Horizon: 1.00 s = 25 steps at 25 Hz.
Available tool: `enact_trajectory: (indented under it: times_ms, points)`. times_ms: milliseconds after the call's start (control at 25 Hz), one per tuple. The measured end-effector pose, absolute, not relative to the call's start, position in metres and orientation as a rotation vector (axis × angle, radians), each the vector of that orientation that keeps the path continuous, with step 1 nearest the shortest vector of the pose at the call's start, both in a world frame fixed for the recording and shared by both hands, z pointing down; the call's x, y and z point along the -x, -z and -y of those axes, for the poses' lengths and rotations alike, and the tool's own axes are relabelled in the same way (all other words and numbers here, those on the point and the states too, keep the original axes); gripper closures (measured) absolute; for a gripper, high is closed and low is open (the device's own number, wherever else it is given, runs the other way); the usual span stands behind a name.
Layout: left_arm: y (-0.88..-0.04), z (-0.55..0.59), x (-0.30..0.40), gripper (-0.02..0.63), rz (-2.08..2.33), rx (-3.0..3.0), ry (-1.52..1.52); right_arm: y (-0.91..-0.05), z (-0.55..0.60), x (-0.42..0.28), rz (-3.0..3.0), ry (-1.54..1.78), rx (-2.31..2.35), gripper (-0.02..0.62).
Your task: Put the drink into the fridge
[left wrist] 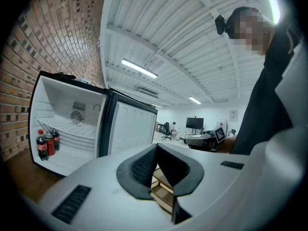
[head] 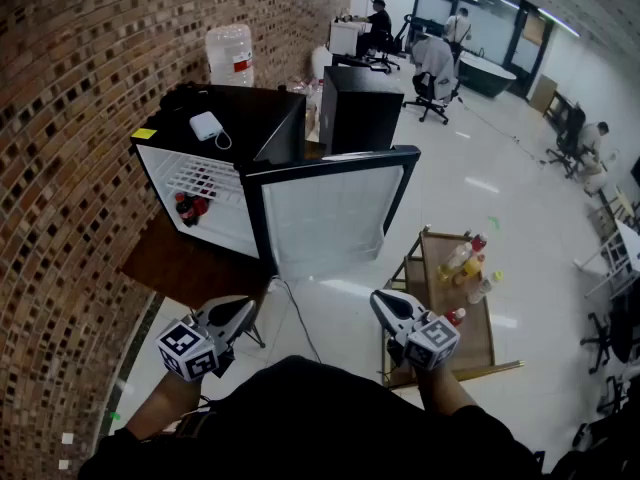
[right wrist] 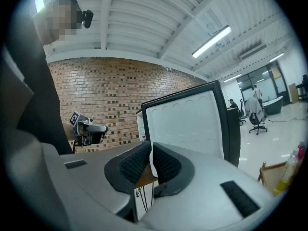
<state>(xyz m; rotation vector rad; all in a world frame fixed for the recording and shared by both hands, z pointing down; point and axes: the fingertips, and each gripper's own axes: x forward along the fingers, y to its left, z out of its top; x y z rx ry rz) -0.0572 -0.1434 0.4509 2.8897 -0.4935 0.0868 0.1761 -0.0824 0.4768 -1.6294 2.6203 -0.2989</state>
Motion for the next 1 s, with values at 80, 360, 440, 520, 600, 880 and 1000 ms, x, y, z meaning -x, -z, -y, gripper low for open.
enact_trajectory:
  times_ms: [80, 360, 440, 520, 600, 880, 1000]
  points:
    - [-0.452, 0.146, 0.046, 0.609, 0.489, -2.890, -0.077, -0.485, 0.086, -0.189, -2.620, 0.270, 1.645, 0.560]
    - [-0.464, 0.151, 0.013, 0.609, 0.438, -2.919, -0.111, -0.496, 0.088, -0.213, -2.601, 0.267, 1.711, 0.544]
    - [-0.466, 0.152, 0.002, 0.609, 0.423, -2.922, -0.127, -0.503, 0.087, -0.224, -2.590, 0.258, 1.725, 0.506]
    - [-0.472, 0.154, -0.008, 0.609, 0.396, -2.944, -0.144, -0.507, 0.086, -0.232, -2.573, 0.265, 1.750, 0.506]
    - [-0.476, 0.153, -0.021, 0.609, 0.364, -2.950, -0.154, -0.511, 0.082, -0.242, -2.562, 0.273, 1.782, 0.503]
    - [-0.486, 0.140, -0.084, 0.609, 0.198, -2.939, -0.184, -0.539, 0.061, -0.290, -2.495, 0.323, 1.898, 0.425]
    - [-0.492, 0.136, -0.118, 0.609, 0.145, -2.921, -0.175, -0.551, 0.050, -0.319, -2.464, 0.339, 1.957, 0.397]
